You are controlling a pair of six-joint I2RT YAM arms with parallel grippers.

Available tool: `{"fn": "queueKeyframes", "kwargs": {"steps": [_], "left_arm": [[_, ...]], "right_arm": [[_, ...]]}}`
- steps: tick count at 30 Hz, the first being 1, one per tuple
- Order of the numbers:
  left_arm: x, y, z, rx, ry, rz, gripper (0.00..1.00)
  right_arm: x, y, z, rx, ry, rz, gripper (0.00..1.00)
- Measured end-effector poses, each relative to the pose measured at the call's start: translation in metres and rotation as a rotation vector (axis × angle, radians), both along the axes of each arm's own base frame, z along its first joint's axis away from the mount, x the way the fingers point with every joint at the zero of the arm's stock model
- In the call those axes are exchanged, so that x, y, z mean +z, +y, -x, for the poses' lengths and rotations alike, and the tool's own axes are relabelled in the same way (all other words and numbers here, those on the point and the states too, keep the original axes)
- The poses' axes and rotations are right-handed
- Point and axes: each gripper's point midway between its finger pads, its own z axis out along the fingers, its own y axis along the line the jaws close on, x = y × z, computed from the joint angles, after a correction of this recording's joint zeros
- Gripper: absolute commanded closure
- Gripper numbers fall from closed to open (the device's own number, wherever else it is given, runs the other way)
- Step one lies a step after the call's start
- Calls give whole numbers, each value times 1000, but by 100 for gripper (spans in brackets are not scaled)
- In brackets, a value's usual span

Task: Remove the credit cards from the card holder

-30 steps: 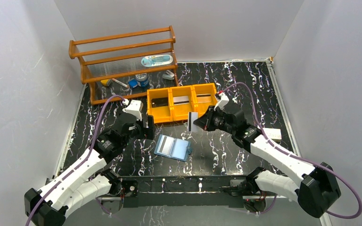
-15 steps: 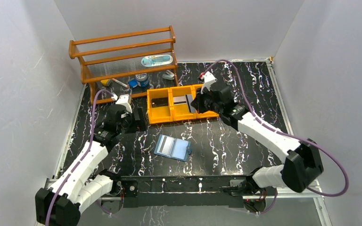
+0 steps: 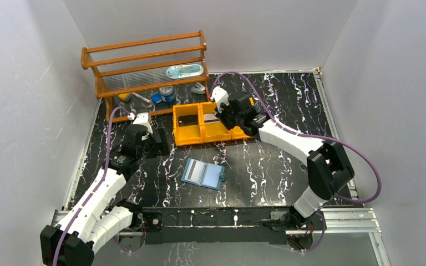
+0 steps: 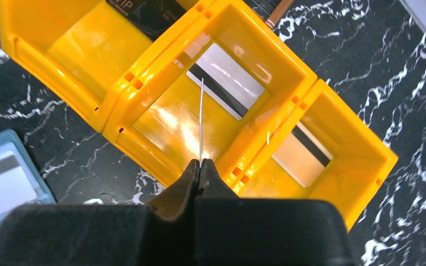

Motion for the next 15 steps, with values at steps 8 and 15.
{"fn": "queueKeyframes", "kwargs": {"steps": [8,15], "left_arm": [[0,3,0,-2,-4,-20,2],[-1,8,0,16,-4,-41,2]], "right_arm": [[-16,25,-19,141,-155,182,100],[-48,23,-43,180,-222,362,100]]}}
